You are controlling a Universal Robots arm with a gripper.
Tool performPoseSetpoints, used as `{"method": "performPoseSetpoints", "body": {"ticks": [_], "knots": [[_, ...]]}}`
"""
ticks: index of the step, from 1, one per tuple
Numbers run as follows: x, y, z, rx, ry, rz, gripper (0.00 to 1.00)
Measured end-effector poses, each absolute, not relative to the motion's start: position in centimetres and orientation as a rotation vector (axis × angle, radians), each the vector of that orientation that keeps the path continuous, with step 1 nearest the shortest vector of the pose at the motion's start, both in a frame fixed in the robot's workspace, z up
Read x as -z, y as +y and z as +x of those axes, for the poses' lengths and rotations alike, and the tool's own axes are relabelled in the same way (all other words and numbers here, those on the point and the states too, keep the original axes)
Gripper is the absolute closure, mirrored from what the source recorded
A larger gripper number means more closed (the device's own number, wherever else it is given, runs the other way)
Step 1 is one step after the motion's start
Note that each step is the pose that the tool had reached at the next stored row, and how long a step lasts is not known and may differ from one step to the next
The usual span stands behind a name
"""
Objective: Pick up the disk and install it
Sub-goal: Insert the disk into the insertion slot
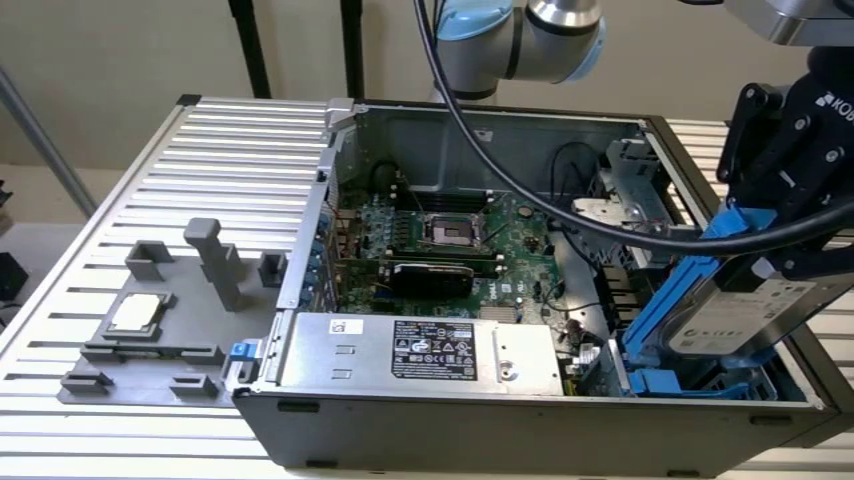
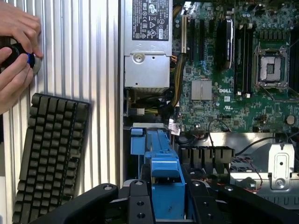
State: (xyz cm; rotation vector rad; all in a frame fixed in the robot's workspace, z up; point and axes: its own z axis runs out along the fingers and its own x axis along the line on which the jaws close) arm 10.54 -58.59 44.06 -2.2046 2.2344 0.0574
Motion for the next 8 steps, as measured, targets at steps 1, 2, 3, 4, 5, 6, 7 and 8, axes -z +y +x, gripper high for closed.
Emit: {"method": "performPoseSetpoints", "body": {"ticks": [1, 2, 3, 4, 5, 6, 7, 8], "knots": [[-43.98, -58.59, 10.54, -0.058, 2.234, -2.205, 0.67], [-43.91, -58.59, 10.54, -0.058, 2.233, -2.206, 0.67], [-43.84, -58.59, 10.54, -0.058, 2.232, -2.208, 0.67], [-43.76, -58.59, 10.54, -0.059, 2.231, -2.209, 0.67], [-43.67, -58.59, 10.54, -0.059, 2.230, -2.211, 0.67], [-43.58, -58.59, 10.54, -0.060, 2.229, -2.212, 0.67], [-43.50, -58.59, 10.54, -0.061, 2.227, -2.214, 0.67], [-43.42, -58.59, 10.54, -0.061, 2.226, -2.215, 0.67]]}}
